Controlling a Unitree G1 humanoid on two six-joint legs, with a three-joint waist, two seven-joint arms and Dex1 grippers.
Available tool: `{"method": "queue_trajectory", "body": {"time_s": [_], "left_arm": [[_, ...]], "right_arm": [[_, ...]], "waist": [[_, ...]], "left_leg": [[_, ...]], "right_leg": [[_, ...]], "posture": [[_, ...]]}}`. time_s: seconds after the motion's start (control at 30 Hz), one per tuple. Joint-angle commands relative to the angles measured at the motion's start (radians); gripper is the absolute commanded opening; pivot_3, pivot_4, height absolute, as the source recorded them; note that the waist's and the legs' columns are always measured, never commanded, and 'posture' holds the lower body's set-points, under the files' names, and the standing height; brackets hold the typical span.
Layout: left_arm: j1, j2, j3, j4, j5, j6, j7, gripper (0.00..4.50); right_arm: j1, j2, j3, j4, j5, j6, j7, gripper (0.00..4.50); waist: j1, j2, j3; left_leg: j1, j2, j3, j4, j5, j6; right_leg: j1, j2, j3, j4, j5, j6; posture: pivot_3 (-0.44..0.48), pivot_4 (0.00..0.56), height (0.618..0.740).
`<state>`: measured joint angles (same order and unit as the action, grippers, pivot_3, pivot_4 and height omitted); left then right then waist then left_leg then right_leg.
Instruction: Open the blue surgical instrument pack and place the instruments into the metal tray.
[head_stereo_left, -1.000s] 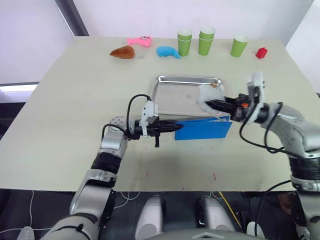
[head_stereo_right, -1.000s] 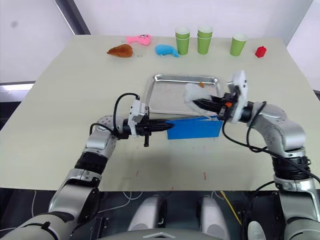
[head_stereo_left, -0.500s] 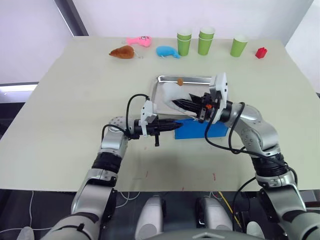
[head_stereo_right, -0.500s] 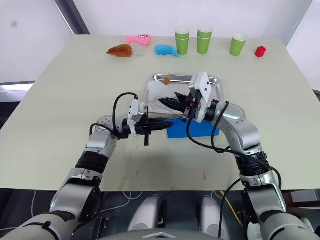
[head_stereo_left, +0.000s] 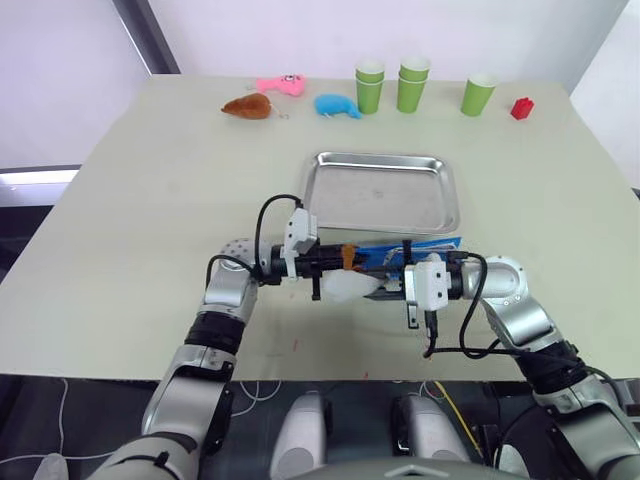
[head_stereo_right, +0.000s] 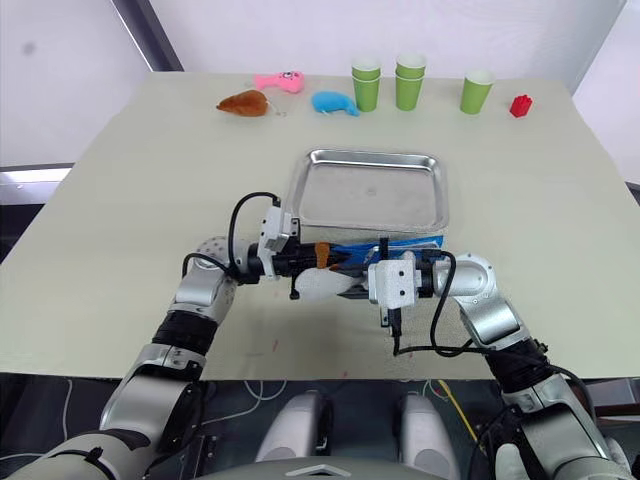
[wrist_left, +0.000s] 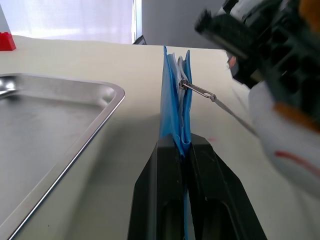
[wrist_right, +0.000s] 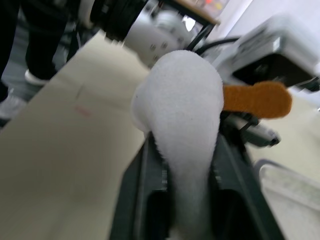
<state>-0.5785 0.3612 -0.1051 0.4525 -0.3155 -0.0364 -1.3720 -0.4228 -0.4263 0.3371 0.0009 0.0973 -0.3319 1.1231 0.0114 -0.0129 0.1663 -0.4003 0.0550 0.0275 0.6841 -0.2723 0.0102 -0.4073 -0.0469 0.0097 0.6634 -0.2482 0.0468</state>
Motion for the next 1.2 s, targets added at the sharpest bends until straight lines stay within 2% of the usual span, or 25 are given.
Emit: {"method": "queue_trajectory", "body": {"time_s": [0.03,0.17,0.27,0.37,0.43,0.5,0.67,0.9,1.2], "left_arm": [[0.004,0.003,-0.024,0.008,0.025,-0.001,-0.005,0.0],[0.004,0.007,-0.033,0.004,0.024,0.005,-0.016,0.0],[0.005,0.009,-0.033,-0.001,0.023,0.009,-0.015,0.0],[0.012,0.015,-0.032,-0.011,0.022,0.012,-0.016,0.0],[0.015,0.02,-0.032,-0.017,0.021,0.015,-0.017,0.0],[0.016,0.023,-0.033,-0.018,0.022,0.015,-0.016,0.0],[0.018,0.022,-0.034,-0.026,0.018,0.019,-0.01,0.0],[0.029,0.023,-0.034,-0.04,0.015,0.027,-0.003,0.0],[0.017,0.031,-0.022,-0.031,0.013,0.029,0.007,0.0]], "right_arm": [[-0.021,0.001,0.005,-0.014,-0.009,-0.044,-0.01,2.43],[-0.043,-0.031,-0.018,0.001,-0.039,-0.134,-0.016,3.83],[-0.067,-0.056,-0.053,0.014,-0.047,-0.189,-0.027,4.38],[-0.066,-0.077,-0.088,0.012,0.005,-0.198,-0.037,4.38],[-0.04,-0.064,-0.156,-0.022,0.153,-0.074,-0.074,4.38],[-0.016,-0.097,-0.206,-0.035,0.257,0.058,-0.061,4.38],[0.012,-0.188,-0.299,-0.006,0.381,0.249,-0.007,4.38],[0.033,-0.279,-0.328,0.102,0.381,0.356,0.101,4.38],[-0.02,-0.266,-0.293,0.234,0.334,0.376,0.214,4.38]], "waist": [[0.0,0.0,0.0],[0.001,0.0,0.0],[0.001,0.0,0.0],[0.001,0.0,0.0],[0.001,0.0,0.0],[0.004,0.0,0.0],[0.001,0.0,0.0],[0.0,0.0,0.0],[-0.001,0.0,0.0]], "left_leg": [[0.0,0.0,0.0,0.0,0.0,0.0],[0.0,0.0,0.0,0.0,0.0,0.0],[0.0,0.0,0.0,0.0,0.0,0.0],[0.0,0.0,0.001,0.0,0.0,0.0],[0.0,0.0,0.001,0.0,0.0,0.0],[0.0,0.0,0.001,0.0,0.0,0.0],[0.001,0.0,0.002,0.0,0.0,0.0],[0.001,0.0,0.002,0.0,0.0,0.0],[0.001,0.0,0.002,0.0,0.0,0.0]], "right_leg": [[0.0,0.0,0.0,0.0,0.0,0.0],[0.0,0.0,0.0,0.0,0.0,0.0],[0.0,0.0,0.0,0.0,0.0,0.0],[0.0,0.0,0.001,0.0,0.0,0.0],[0.0,0.0,0.001,0.0,0.0,0.0],[0.0,0.0,0.002,0.0,0.0,0.0],[0.001,0.0,0.004,-0.001,0.0,0.0],[0.001,0.001,0.004,-0.001,0.0,0.0],[0.001,0.001,0.004,0.0,0.0,0.0]], "posture": [[0.0,0.15,0.739],[0.0,0.15,0.739],[0.0,0.15,0.739],[0.0,0.15,0.739],[0.0,0.15,0.739],[0.0,0.15,0.739],[0.0,0.15,0.739],[0.0,0.15,0.739],[0.0,0.15,0.739]]}}
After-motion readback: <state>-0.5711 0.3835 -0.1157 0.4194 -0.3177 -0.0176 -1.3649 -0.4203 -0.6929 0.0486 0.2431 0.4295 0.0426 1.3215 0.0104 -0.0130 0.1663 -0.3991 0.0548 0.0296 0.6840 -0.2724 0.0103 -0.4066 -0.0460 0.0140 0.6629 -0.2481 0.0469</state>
